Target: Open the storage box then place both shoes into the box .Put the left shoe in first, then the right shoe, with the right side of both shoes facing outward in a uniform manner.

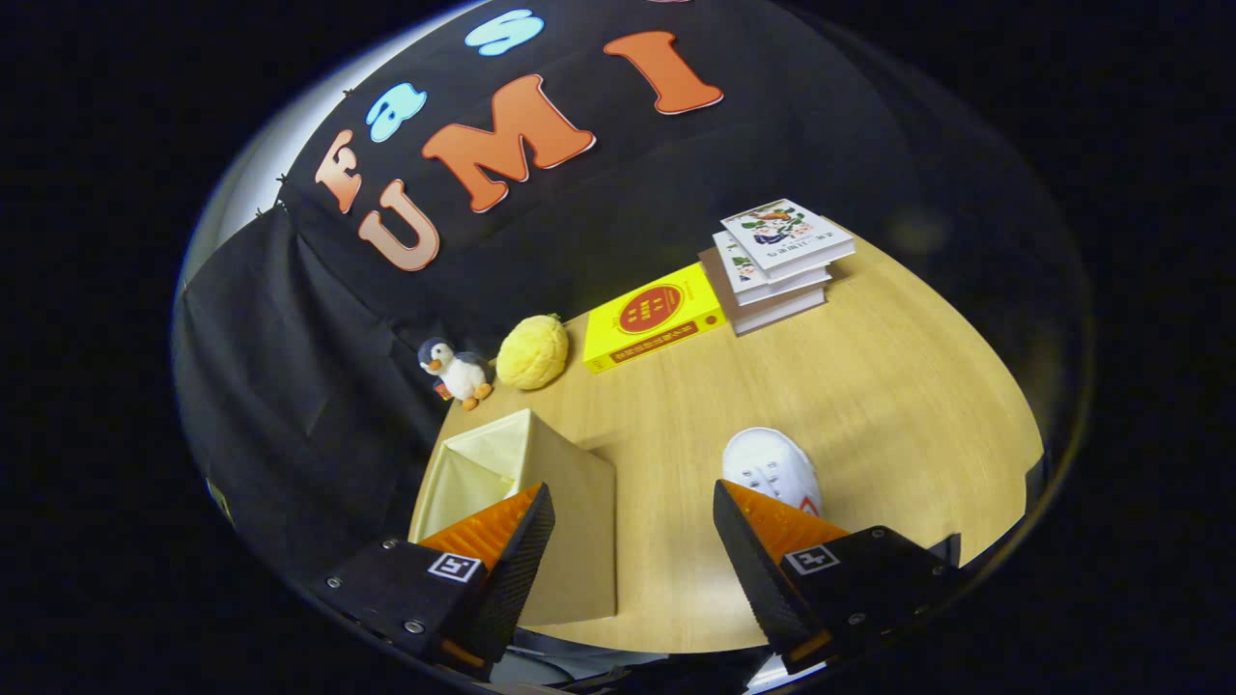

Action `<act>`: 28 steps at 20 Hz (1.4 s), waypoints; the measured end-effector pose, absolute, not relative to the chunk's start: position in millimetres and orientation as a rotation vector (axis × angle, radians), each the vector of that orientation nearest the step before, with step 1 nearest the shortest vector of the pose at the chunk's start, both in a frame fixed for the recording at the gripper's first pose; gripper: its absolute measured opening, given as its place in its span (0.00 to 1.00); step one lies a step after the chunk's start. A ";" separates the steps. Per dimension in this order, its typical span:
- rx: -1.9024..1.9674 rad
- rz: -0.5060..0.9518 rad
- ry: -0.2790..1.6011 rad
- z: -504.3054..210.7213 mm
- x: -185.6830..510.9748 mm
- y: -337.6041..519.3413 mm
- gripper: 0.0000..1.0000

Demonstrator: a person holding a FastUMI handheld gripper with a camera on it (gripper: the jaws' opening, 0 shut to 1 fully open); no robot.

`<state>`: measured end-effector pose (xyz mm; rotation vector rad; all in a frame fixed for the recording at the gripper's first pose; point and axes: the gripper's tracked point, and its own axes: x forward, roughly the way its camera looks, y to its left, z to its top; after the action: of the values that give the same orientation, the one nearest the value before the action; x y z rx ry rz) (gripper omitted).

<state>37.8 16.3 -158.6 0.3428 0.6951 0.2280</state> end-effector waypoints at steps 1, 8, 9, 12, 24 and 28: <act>0.337 0.214 0.707 -163.7 38.0 5.0 0.98; 0.292 0.164 0.851 -232.6 40.1 -58.5 0.98; 0.281 0.160 0.881 -244.9 38.4 -62.7 0.97; 0.215 0.150 0.960 -276.0 31.7 -64.5 0.88; -0.021 0.194 1.073 -330.8 42.0 -71.0 0.49; -0.104 0.247 1.056 -332.8 43.9 -69.3 0.48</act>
<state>43.9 -69.3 -332.8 -0.1042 1.0556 0.2468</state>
